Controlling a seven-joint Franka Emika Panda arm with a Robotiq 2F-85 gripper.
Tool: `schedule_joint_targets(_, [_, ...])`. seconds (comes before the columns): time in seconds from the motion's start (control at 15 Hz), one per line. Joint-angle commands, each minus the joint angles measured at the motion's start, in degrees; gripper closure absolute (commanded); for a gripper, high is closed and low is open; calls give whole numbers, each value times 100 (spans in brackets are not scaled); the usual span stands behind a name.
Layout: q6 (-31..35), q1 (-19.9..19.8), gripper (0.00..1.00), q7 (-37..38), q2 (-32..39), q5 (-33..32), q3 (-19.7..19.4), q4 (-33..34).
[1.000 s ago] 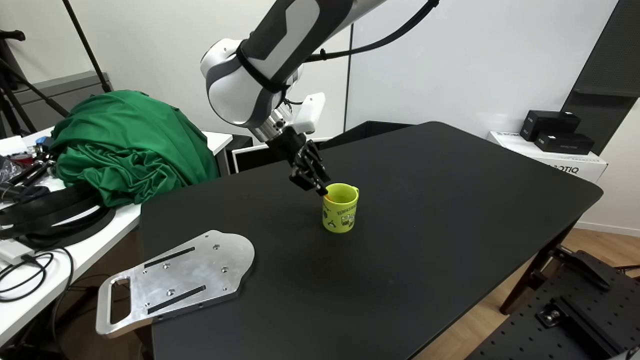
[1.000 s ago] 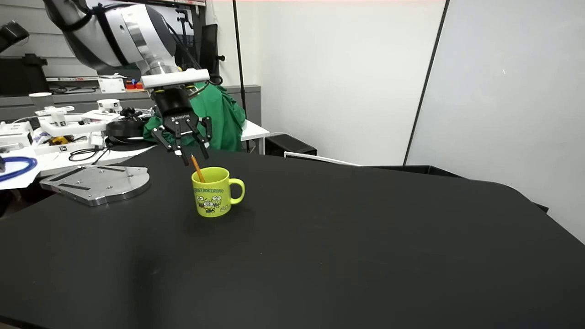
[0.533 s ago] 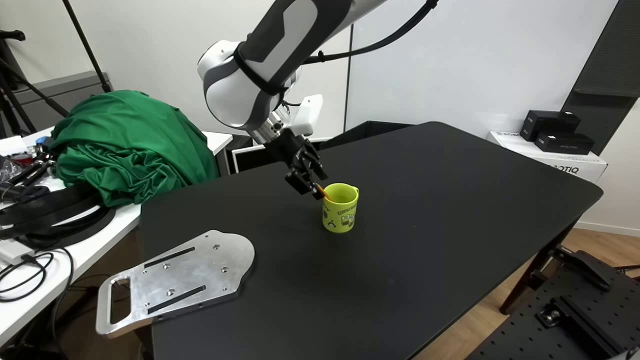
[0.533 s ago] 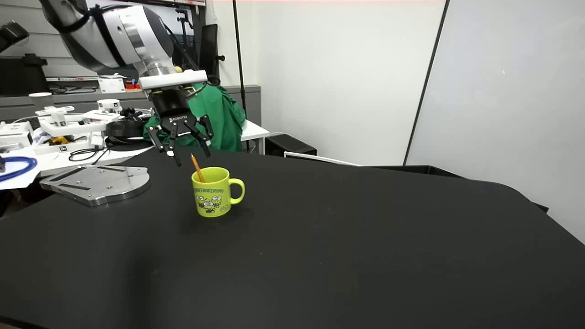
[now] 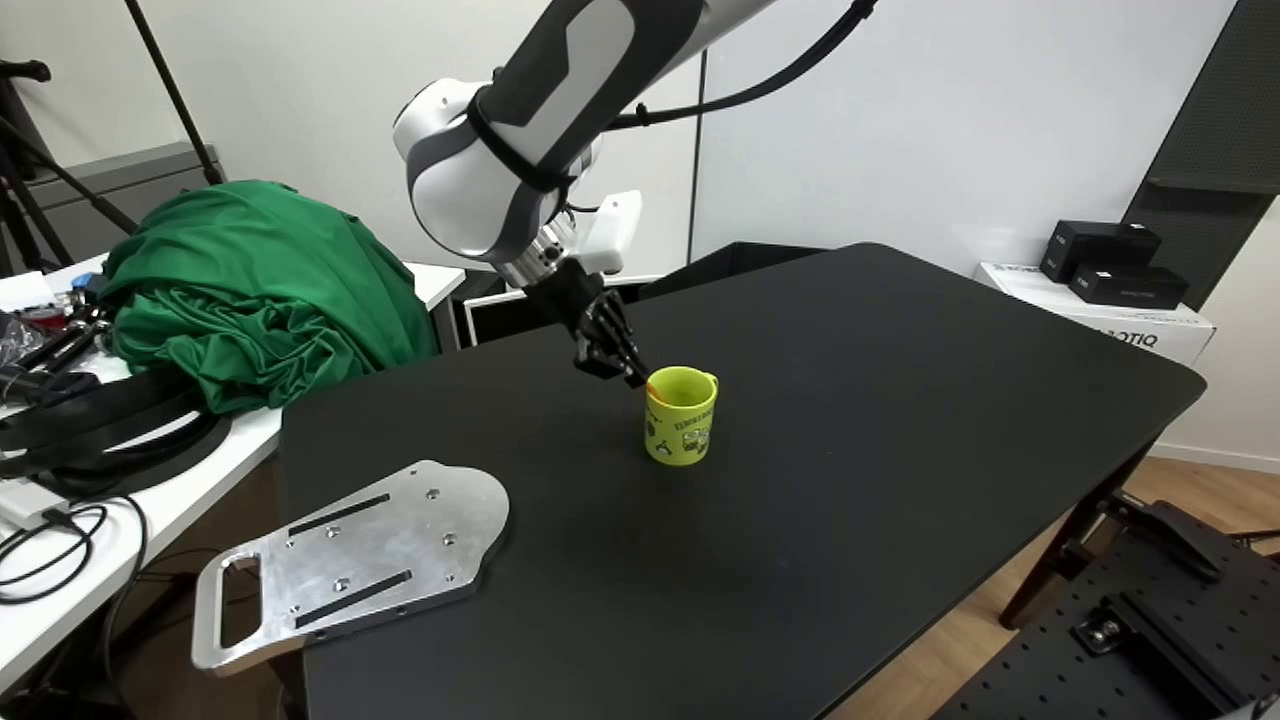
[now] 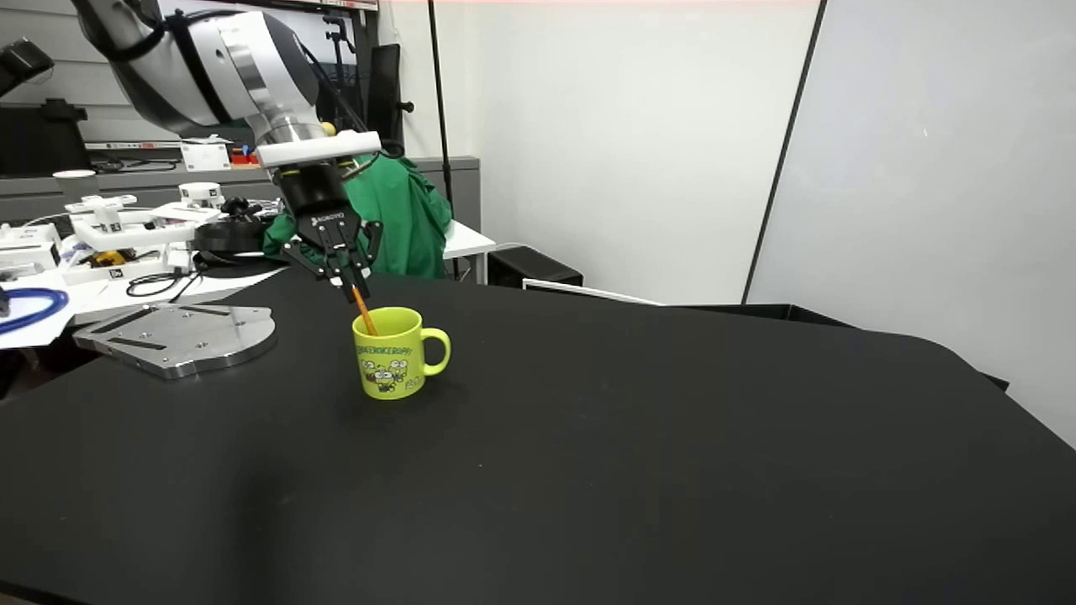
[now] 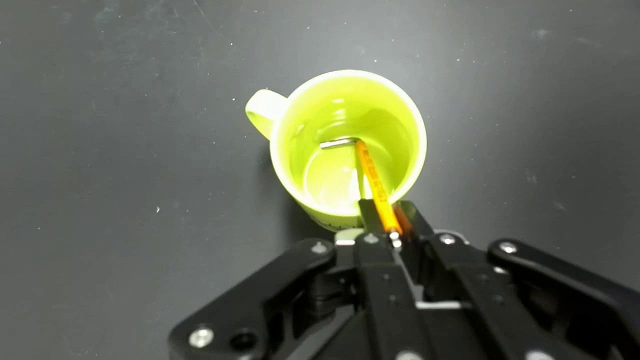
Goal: Pick up the orange object from the cup and put it on the table.
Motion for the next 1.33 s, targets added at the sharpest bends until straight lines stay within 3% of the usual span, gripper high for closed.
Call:
schedule_joint_targets(0.0, [63,-25,100,27,-18,41,-2,-9])
schedule_joint_targets(0.67, [-278,-245,98,-482,-503,499,79,103])
schedule_joint_targets(1.27, [-1043,-298,98,-987,-1234,592,113,169])
